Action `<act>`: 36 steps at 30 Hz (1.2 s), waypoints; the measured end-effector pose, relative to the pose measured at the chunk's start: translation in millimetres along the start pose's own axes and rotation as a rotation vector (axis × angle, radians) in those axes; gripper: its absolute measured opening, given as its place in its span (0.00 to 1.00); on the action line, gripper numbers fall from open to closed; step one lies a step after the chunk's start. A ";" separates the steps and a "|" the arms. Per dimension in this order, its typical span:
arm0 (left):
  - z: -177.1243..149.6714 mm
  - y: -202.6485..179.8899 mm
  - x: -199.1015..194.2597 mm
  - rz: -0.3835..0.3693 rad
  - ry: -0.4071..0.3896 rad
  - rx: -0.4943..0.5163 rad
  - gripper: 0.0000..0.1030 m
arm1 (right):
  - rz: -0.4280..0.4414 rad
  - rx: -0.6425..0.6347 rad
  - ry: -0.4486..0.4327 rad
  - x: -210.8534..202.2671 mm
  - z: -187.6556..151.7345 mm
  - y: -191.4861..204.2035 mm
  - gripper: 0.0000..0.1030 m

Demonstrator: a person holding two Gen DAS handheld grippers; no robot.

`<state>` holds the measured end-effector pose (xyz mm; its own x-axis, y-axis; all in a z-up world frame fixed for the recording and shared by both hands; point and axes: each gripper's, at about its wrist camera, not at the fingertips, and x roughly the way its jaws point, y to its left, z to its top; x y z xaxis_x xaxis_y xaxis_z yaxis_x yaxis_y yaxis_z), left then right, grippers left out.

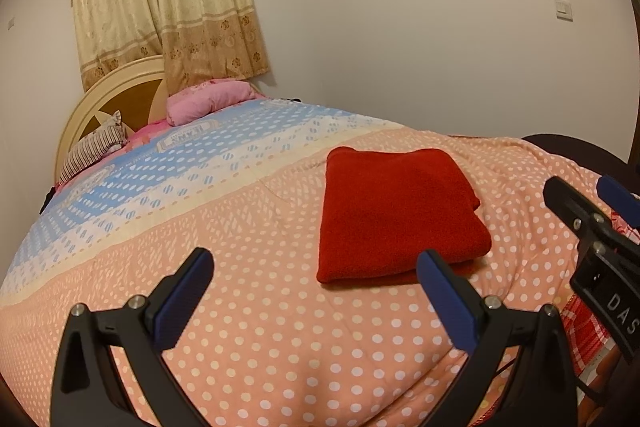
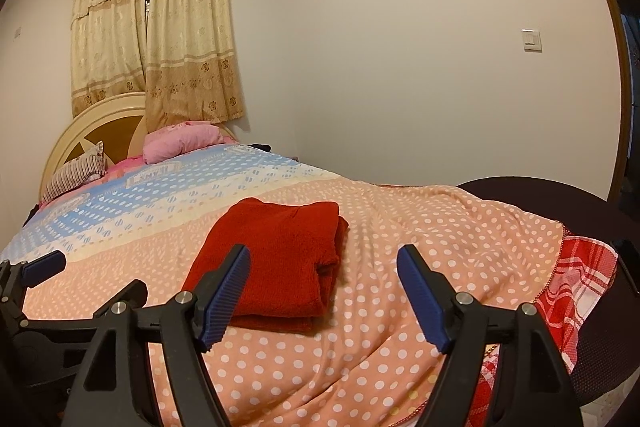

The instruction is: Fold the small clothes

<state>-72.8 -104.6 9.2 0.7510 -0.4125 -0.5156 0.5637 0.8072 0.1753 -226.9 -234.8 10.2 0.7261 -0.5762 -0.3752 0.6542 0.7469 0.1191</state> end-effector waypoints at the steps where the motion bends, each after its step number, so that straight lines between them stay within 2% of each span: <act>1: 0.2 -0.4 0.5 0.000 0.001 0.000 1.00 | -0.001 0.000 -0.001 0.0 -0.1 0.7 0.74; 36: 0.3 0.8 3.8 0.003 0.011 -0.009 1.00 | -0.018 0.018 0.014 4.4 -2.8 -2.7 0.75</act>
<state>-69.4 -105.6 7.7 0.7487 -0.4052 -0.5246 0.5581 0.8124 0.1689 -226.1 -238.4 5.6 0.7111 -0.5847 -0.3905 0.6710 0.7302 0.1287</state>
